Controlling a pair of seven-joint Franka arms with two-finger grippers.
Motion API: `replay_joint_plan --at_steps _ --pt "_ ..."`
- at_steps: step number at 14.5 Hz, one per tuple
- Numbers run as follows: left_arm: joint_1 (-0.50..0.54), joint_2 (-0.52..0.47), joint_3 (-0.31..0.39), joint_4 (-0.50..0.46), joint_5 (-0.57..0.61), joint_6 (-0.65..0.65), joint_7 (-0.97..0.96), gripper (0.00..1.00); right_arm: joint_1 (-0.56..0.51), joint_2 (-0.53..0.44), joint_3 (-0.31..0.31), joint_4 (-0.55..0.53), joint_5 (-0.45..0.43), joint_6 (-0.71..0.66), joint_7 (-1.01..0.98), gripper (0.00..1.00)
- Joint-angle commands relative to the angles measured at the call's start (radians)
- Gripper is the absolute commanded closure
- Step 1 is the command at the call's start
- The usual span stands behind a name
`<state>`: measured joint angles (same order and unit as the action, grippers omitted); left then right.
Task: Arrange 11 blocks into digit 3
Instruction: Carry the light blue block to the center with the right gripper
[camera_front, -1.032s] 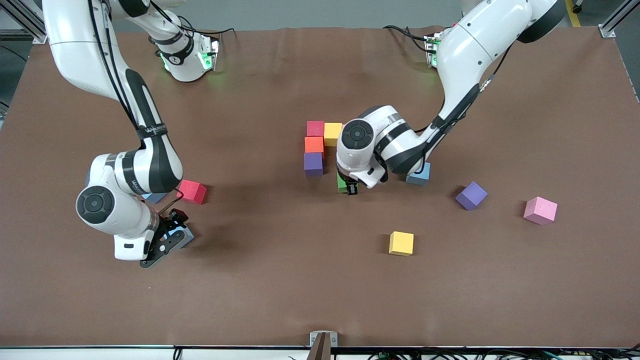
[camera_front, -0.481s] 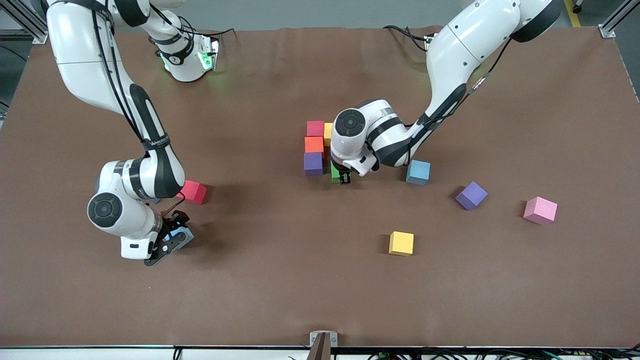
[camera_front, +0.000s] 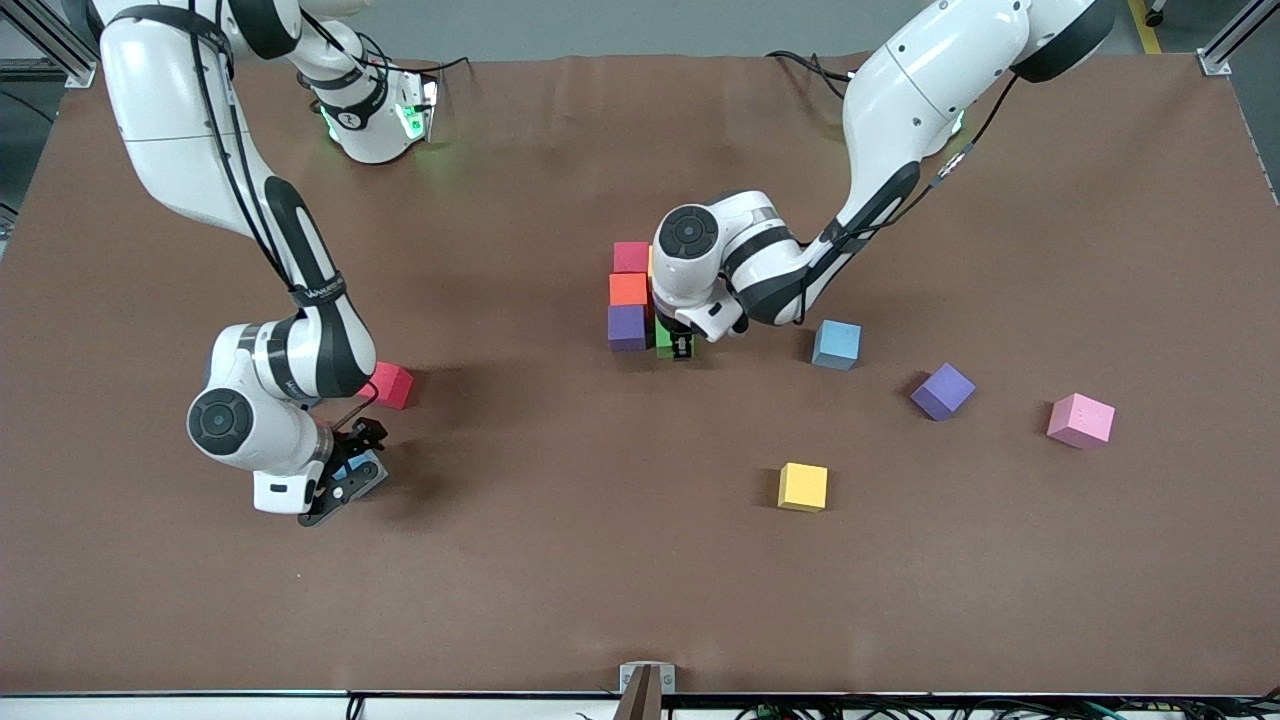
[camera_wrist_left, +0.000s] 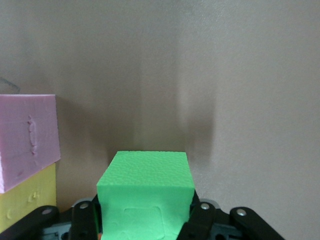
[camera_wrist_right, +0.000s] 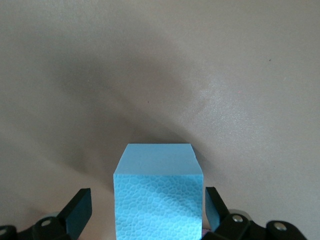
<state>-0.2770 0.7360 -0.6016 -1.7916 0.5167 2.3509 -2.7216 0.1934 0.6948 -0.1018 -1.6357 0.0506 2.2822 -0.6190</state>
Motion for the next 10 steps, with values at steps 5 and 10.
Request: replay_joint_plan --at_steps 5,10 --pt "-0.022 -0.026 0.002 -0.026 0.029 0.016 -0.095 0.77 -0.020 0.000 0.019 -0.007 0.011 0.022 -0.007 0.80" --pt "-0.031 -0.021 0.002 -0.022 0.029 0.018 -0.096 0.75 0.036 -0.023 0.017 0.054 0.018 -0.091 0.062 0.82"
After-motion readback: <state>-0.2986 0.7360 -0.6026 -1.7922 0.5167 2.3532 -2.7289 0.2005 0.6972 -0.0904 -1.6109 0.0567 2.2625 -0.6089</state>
